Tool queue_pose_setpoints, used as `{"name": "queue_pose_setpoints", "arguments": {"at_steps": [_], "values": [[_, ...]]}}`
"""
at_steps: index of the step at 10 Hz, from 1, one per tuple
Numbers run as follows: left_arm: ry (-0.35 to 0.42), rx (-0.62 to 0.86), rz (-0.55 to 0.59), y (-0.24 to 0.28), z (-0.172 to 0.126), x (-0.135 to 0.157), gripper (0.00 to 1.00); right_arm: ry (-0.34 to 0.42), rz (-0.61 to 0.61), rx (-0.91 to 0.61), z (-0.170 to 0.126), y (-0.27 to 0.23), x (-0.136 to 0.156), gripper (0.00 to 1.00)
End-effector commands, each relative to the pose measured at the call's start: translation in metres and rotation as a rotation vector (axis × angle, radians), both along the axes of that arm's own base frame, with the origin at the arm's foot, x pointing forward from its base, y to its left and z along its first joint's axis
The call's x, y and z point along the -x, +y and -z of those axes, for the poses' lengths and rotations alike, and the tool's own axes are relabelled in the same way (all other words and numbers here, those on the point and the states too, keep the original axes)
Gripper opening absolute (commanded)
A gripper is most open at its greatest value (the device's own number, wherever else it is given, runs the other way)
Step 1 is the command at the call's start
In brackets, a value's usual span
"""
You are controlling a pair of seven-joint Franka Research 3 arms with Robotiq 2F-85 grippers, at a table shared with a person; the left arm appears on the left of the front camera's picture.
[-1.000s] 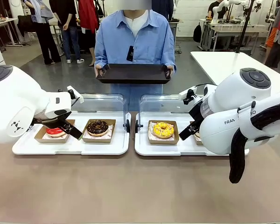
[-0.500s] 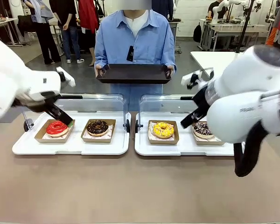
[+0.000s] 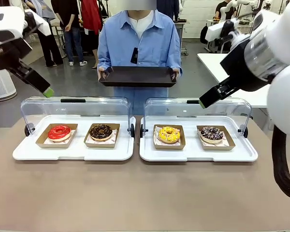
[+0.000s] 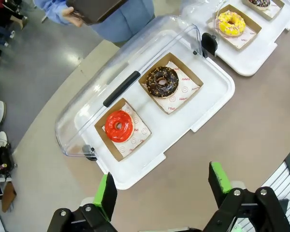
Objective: Provide the desired donut to the person.
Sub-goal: Pick up and lift the Paper togo box containing the Donut pointed at by the person.
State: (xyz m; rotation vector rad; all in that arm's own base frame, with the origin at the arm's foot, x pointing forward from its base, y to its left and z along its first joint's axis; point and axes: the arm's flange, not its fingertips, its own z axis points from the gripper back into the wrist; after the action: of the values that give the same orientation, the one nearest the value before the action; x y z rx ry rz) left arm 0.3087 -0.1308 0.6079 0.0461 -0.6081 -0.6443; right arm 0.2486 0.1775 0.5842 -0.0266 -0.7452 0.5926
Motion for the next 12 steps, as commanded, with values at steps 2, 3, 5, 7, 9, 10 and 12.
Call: {"name": "queue_pose_setpoints", "arguments": {"at_steps": [2, 3, 5, 7, 9, 10, 12], "values": [[0.017, 0.001, 0.0, 0.0, 0.009, -0.002, 1.0, 0.019, 0.002, -0.011, 0.011, -0.002, -0.014, 1.0], [0.017, 0.001, 0.0, 0.0, 0.009, -0.002, 1.0, 0.019, 0.002, -0.011, 0.011, -0.002, -0.014, 1.0], [0.017, 0.001, 0.0, 0.0, 0.009, -0.002, 1.0, 0.019, 0.002, -0.011, 0.011, -0.002, -0.014, 1.0], [0.016, -0.004, -0.001, 0.0, 0.007, -0.002, 1.0, 0.03, 0.007, -0.005, 0.008, -0.002, -0.012, 1.0], [0.115, 0.092, 0.317, 0.028, 0.015, -0.008, 1.0, 0.202, -0.224, -0.243, 0.002, -0.042, -0.024, 1.0], [0.15, 0.16, 0.404, 0.044, 0.015, -0.013, 1.0, 0.291, -0.353, -0.362, -0.001, -0.063, -0.03, 1.0], [0.14, 0.296, 0.595, 0.075, 0.012, -0.013, 1.0, 0.334, -0.489, -0.495, -0.006, -0.103, -0.036, 1.0]]}}
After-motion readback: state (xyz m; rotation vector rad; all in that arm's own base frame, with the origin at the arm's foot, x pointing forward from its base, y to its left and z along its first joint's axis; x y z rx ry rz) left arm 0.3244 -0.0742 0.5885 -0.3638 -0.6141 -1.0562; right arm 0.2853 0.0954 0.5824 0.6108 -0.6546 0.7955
